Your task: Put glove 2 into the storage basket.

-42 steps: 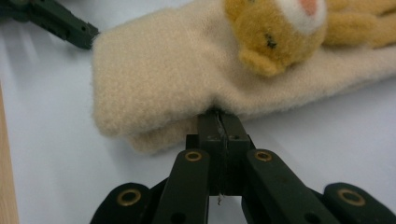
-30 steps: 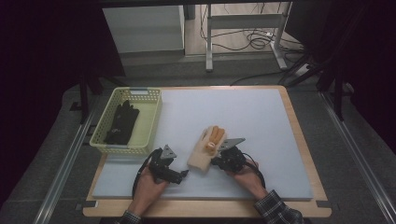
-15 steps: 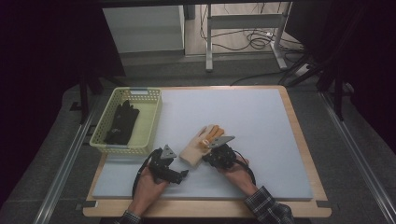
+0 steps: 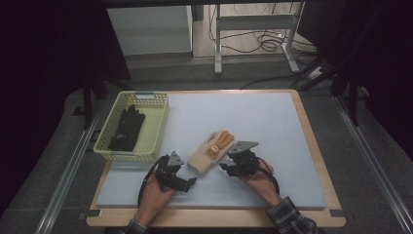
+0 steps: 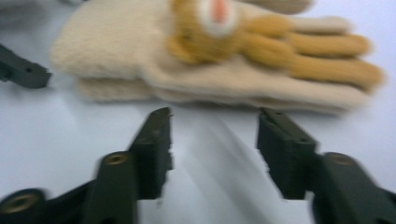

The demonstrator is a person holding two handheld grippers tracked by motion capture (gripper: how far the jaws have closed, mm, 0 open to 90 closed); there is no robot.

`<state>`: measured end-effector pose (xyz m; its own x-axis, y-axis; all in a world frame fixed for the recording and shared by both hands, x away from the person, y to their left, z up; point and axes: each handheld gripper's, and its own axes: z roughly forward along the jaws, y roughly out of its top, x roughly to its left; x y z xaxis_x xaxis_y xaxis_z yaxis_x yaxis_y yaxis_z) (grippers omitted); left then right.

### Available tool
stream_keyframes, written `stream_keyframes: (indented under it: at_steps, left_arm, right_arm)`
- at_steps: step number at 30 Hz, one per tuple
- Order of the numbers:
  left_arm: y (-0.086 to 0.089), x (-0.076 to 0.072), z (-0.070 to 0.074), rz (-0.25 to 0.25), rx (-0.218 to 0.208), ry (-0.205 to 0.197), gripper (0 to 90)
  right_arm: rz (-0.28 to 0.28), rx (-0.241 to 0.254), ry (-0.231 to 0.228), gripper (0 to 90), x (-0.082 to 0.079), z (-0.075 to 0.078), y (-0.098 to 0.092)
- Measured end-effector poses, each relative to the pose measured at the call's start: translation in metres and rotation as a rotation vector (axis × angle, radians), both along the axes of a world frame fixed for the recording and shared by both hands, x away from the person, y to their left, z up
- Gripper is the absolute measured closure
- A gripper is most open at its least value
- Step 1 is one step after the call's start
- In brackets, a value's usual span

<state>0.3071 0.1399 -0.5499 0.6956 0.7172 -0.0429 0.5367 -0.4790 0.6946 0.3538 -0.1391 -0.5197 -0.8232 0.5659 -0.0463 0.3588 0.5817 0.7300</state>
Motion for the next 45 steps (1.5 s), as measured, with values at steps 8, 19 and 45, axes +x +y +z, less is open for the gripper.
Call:
stream_keyframes:
  at_steps: [8, 19, 45]
  left_arm:
    - [0.0, 0.0, 0.0, 0.0, 0.001, 0.0, 0.7]
    - [0.0, 0.0, 0.0, 0.0, 0.0, 0.0, 0.7]
    - [-0.004, -0.001, 0.007, -0.029, -0.001, 0.039, 1.3]
  right_arm:
    - [-0.081, 0.033, 0.017, 13.0, 0.006, 0.001, -0.039]
    - [-0.161, -0.035, 0.032, 2.2, 0.004, -0.012, -0.072]
    - [-0.175, -0.047, 0.015, 1.8, 0.002, -0.015, -0.074]
